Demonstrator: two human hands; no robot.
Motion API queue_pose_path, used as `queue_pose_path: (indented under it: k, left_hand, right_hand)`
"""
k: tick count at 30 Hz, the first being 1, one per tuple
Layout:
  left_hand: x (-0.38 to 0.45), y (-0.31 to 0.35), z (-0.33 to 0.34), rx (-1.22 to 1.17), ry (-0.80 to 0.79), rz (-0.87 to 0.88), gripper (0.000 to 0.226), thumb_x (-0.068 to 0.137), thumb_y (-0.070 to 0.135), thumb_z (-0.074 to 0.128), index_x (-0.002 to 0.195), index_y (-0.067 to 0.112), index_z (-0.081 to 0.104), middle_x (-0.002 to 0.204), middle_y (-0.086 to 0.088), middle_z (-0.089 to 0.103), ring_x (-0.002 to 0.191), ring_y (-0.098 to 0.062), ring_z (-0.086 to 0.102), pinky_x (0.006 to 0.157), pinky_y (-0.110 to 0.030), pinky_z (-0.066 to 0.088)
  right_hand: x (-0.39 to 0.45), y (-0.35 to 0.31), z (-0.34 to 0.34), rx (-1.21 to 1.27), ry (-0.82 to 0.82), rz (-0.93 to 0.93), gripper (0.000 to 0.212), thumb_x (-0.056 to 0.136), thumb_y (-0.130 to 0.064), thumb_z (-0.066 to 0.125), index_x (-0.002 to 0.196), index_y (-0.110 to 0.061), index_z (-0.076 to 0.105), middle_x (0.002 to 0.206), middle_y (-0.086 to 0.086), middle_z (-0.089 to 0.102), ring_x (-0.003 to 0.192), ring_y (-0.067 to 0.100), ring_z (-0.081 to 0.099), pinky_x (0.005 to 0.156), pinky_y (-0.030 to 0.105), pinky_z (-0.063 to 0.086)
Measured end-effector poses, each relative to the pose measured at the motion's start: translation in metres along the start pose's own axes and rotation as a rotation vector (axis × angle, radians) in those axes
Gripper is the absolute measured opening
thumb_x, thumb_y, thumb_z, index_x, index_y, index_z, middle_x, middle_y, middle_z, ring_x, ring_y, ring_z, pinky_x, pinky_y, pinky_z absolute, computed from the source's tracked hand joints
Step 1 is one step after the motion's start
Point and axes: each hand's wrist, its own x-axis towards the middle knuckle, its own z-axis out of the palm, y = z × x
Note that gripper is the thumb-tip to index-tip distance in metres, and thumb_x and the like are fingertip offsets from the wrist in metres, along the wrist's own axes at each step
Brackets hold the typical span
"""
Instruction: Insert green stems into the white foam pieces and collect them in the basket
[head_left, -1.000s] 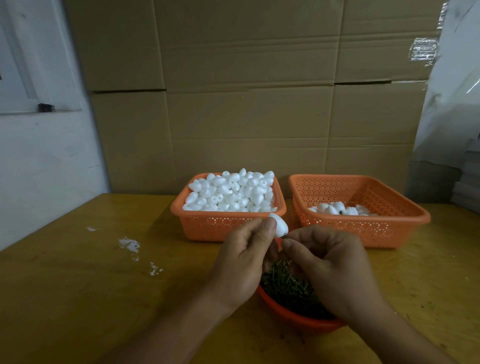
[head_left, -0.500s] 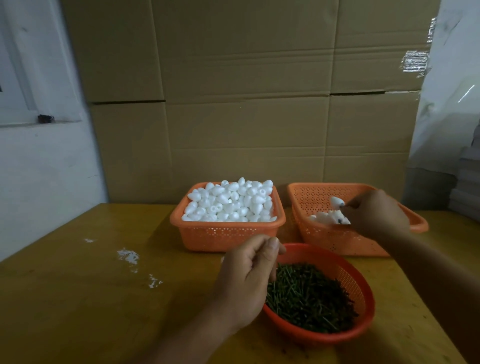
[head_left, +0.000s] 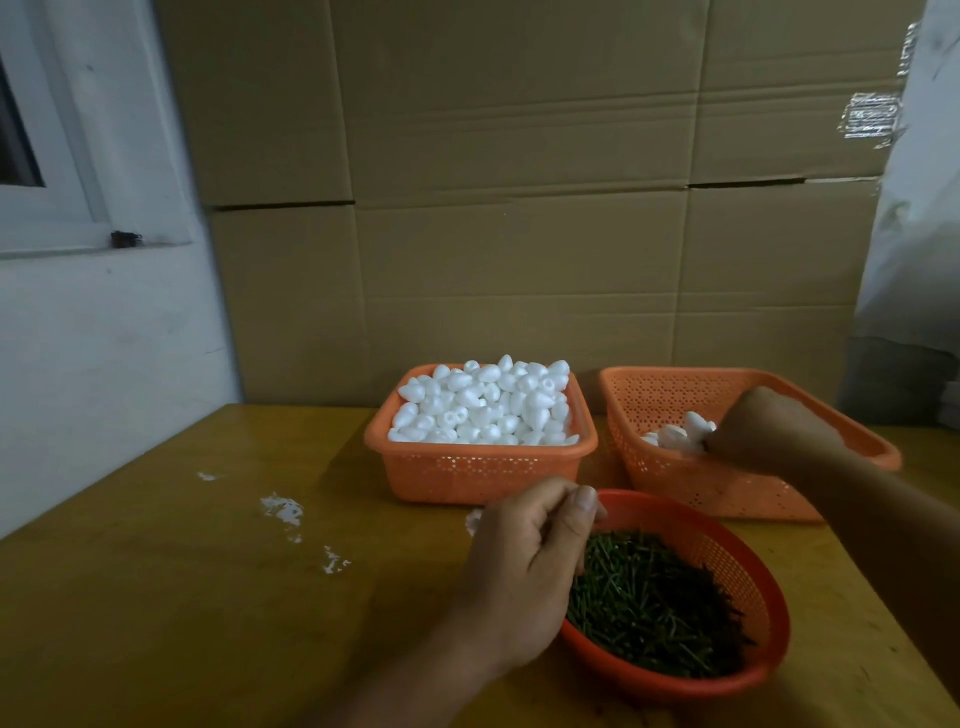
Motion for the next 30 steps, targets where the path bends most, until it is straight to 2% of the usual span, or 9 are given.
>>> queue_pose_path:
  k: [3, 6, 9, 11, 14, 18, 22, 27, 30]
  left_hand:
    - [0.0, -0.001, -0.001, -0.001, -0.006, 0.004, 0.04, 0.096, 0.053, 0.043, 0.088, 0.021, 0.065, 0.059, 0.008, 0.052, 0.057, -0.008, 0.051, 0.056, -0.037, 0.044]
    - [0.0, -0.001, -0.001, 0.002, -0.011, 0.014, 0.041, 0.096, 0.053, 0.044, 0.087, 0.019, 0.065, 0.059, 0.009, 0.052, 0.056, -0.006, 0.049, 0.054, -0.035, 0.043]
    - [0.001, -0.002, -0.002, 0.021, 0.005, 0.022, 0.034, 0.095, 0.052, 0.047, 0.086, 0.024, 0.064, 0.059, 0.009, 0.052, 0.055, -0.005, 0.049, 0.052, -0.032, 0.042]
    - [0.002, -0.003, -0.003, 0.024, 0.021, 0.027, 0.029, 0.094, 0.05, 0.049, 0.084, 0.026, 0.062, 0.059, 0.009, 0.053, 0.056, -0.005, 0.049, 0.053, -0.034, 0.043]
    - [0.003, -0.003, -0.003, 0.026, 0.042, 0.036, 0.024, 0.093, 0.045, 0.051, 0.082, 0.026, 0.06, 0.06, 0.005, 0.053, 0.057, -0.009, 0.05, 0.055, -0.039, 0.044]
    - [0.005, -0.005, -0.004, 0.021, 0.04, 0.034, 0.02, 0.096, 0.034, 0.055, 0.078, 0.025, 0.057, 0.059, 0.006, 0.052, 0.055, -0.01, 0.048, 0.052, -0.038, 0.042]
    - [0.005, -0.008, -0.004, 0.041, 0.049, 0.016, 0.031, 0.099, 0.028, 0.059, 0.07, 0.02, 0.05, 0.055, 0.01, 0.045, 0.052, -0.005, 0.042, 0.049, -0.027, 0.036]
    - [0.029, -0.008, -0.018, 0.181, 0.122, -0.035, 0.042, 0.096, 0.035, 0.063, 0.061, 0.02, 0.045, 0.052, 0.011, 0.042, 0.052, -0.005, 0.041, 0.053, -0.034, 0.043]
    - [0.064, -0.017, -0.04, 0.354, 0.199, -0.11, 0.028, 0.091, 0.025, 0.069, 0.071, 0.022, 0.051, 0.06, 0.012, 0.053, 0.056, -0.003, 0.049, 0.055, -0.015, 0.04]
  right_hand:
    - [-0.006, 0.001, -0.005, 0.042, 0.054, -0.017, 0.024, 0.093, -0.028, 0.063, 0.077, -0.01, 0.063, 0.073, 0.006, 0.065, 0.066, 0.021, 0.062, 0.067, 0.035, 0.057]
    - [-0.02, 0.001, -0.009, 0.182, 0.149, -0.076, 0.031, 0.092, -0.015, 0.058, 0.062, -0.008, 0.06, 0.059, 0.007, 0.056, 0.052, 0.021, 0.047, 0.055, 0.032, 0.04]
    - [-0.047, -0.004, -0.014, 0.349, 0.189, -0.201, 0.021, 0.093, -0.013, 0.057, 0.087, -0.01, 0.076, 0.078, 0.011, 0.074, 0.05, 0.024, 0.056, 0.05, 0.033, 0.044]
    - [-0.071, -0.007, -0.016, 0.408, 0.203, -0.276, 0.022, 0.095, -0.013, 0.057, 0.106, -0.021, 0.074, 0.088, 0.002, 0.075, 0.045, 0.017, 0.06, 0.042, 0.027, 0.046]
    - [-0.11, -0.012, -0.014, 0.55, 0.222, -0.396, 0.028, 0.095, -0.011, 0.059, 0.108, -0.033, 0.07, 0.071, -0.003, 0.072, 0.038, 0.012, 0.057, 0.033, 0.016, 0.039]
    - [-0.144, -0.015, 0.004, 0.605, 0.207, -0.483, 0.027, 0.095, -0.013, 0.06, 0.104, -0.037, 0.069, 0.059, -0.004, 0.068, 0.042, 0.012, 0.059, 0.037, 0.019, 0.042]
    - [-0.151, -0.011, 0.015, 0.586, 0.176, -0.484, 0.018, 0.093, -0.015, 0.066, 0.097, -0.03, 0.075, 0.058, -0.022, 0.066, 0.044, 0.005, 0.06, 0.041, 0.015, 0.038]
    - [-0.152, -0.009, 0.019, 0.621, 0.174, -0.491, 0.013, 0.089, -0.027, 0.065, 0.095, -0.032, 0.075, 0.06, -0.015, 0.068, 0.046, 0.004, 0.06, 0.045, 0.025, 0.043]
    - [-0.152, -0.009, 0.021, 0.62, 0.168, -0.497, 0.016, 0.088, -0.029, 0.063, 0.098, -0.029, 0.076, 0.062, -0.017, 0.068, 0.048, 0.005, 0.061, 0.047, 0.026, 0.046]
